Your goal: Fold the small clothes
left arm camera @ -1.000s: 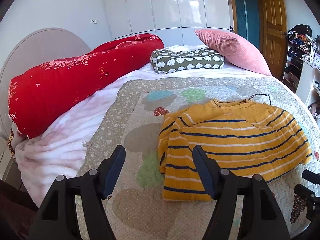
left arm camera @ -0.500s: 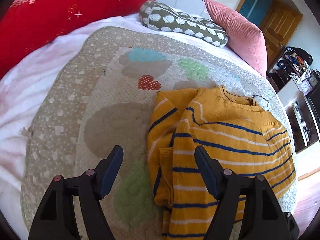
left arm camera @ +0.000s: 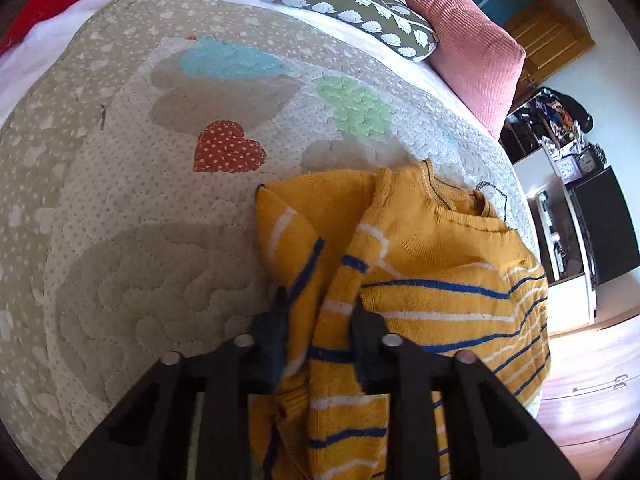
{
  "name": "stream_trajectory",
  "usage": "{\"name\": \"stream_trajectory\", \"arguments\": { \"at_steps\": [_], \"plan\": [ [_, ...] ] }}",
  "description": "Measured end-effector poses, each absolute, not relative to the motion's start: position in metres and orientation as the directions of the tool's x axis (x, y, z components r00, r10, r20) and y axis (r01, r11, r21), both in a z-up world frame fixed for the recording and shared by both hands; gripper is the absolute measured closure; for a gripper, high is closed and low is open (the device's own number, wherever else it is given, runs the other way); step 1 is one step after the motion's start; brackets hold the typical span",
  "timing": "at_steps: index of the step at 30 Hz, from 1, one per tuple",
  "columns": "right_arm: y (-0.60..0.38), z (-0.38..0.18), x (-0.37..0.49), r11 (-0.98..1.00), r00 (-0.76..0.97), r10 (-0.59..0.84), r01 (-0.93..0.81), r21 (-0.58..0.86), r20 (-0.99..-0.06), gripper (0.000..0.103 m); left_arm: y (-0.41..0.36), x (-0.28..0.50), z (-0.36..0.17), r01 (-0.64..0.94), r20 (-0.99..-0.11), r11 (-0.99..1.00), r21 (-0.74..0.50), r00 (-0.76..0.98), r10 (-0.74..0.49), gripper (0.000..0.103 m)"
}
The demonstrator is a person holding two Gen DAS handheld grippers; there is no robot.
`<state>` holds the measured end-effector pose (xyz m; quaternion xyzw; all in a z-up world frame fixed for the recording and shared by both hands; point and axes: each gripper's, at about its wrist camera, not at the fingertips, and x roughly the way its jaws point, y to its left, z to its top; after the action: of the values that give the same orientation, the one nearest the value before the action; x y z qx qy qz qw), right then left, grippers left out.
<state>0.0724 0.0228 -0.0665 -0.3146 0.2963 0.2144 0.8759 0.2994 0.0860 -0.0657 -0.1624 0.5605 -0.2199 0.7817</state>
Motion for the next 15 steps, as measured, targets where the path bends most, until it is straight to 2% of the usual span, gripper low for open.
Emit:
{"name": "stream_trajectory", "arguments": {
  "at_steps": [3,7,11,15],
  "plan": [
    [0.006,-0.051,0.075,0.761,0.725,0.247,-0.556,-0.335,-0.643,0.095,0.090,0.293,-0.049,0.140,-0.778,0.830,-0.540,0.293,-0.555,0.090],
    [-0.038,-0.022,0.075,0.839,0.746,0.292,-0.500,-0.214,-0.599,0.095,0.064,0.285,-0.013,0.165,-0.762,0.832,-0.530,0.337,-0.553,0.090],
    [-0.102,0.009,0.070,0.904,0.789,0.303,-0.415,-0.100,-0.535,0.096,-0.001,0.280,0.031,0.244,-0.738,0.821,-0.517,0.358,-0.572,0.090],
    [-0.187,0.029,0.060,0.958,0.843,0.252,-0.288,-0.003,-0.475,0.096,-0.098,0.277,0.063,0.367,-0.720,0.787,-0.495,0.333,-0.609,0.090]
  ]
}}
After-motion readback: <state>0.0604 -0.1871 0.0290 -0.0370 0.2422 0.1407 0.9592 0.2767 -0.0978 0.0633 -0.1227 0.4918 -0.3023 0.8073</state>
